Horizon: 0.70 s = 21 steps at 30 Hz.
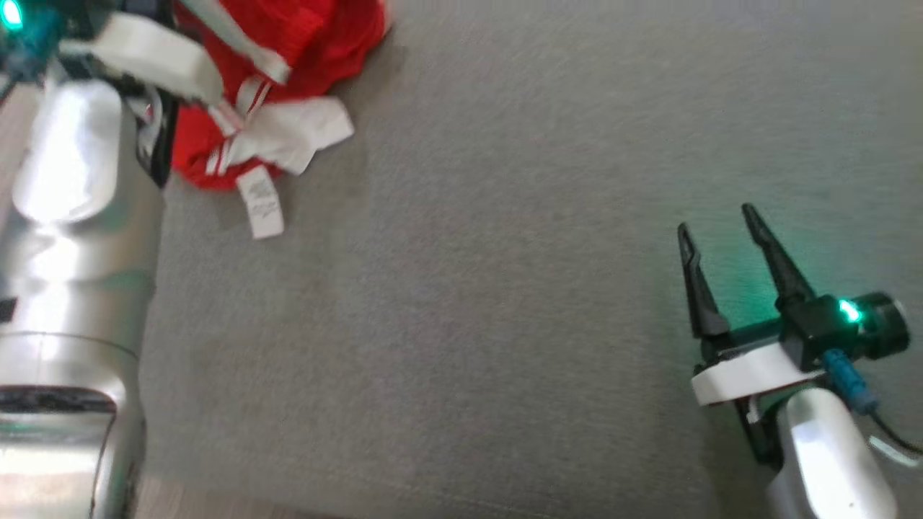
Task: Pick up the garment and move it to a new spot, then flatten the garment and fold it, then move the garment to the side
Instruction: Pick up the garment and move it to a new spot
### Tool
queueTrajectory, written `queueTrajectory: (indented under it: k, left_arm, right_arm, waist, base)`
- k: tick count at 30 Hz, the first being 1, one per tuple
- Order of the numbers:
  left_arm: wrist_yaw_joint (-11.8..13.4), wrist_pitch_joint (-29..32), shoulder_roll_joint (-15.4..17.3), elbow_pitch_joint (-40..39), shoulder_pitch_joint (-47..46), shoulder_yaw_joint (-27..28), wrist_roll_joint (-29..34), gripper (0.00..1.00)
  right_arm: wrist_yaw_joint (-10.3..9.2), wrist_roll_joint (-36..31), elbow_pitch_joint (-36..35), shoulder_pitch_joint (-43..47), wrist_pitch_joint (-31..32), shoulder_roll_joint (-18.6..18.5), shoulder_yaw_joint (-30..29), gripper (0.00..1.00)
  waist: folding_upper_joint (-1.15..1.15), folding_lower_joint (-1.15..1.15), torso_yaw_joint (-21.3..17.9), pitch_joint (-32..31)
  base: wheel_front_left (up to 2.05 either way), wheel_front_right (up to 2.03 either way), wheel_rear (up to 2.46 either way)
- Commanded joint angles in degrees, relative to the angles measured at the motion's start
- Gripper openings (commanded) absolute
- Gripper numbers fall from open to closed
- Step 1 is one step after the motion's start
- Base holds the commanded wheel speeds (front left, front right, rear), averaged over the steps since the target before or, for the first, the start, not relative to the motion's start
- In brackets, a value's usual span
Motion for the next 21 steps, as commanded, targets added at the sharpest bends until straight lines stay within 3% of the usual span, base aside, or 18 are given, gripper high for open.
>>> queueTrajectory:
  k: [1,11,16,21]
  left_arm:
    - [0.1,-0.5,3.3,-4.2,-3.4,-0.6,0.4,0.0]
    - [0.1,1.9,3.9,-11.9,-6.1,-11.1,-9.9,0.0]
    - [0.1,4.3,4.3,-16.8,-7.2,-13.5,-16.9,0.0]
    - [0.1,7.9,3.9,-16.8,-5.1,-15.2,-22.5,0.0]
  right_arm:
    - [0.39,1.0,-0.9,0.8,0.0,1.1,1.7,1.0]
    - [0.39,4.5,-0.6,6.2,0.0,2.9,3.0,1.0]
    - [0.39,7.0,-1.3,7.3,0.0,2.9,3.9,1.0]
    - [0.39,8.7,-1.8,7.9,0.0,2.9,4.9,1.0]
  waist:
    - [0.0,0.01,-7.1,-7.4]
    - [0.0,0.01,-20.5,-17.9]
    - [0.0,0.01,-26.9,-19.2]
    - [0.0,0.01,-31.0,-19.0]
  base:
    - [0.0,0.0,0.0]
    - [0.0,0.0,0.0]
    - [0.0,0.0,0.0]
    - [0.0,0.0,0.0]
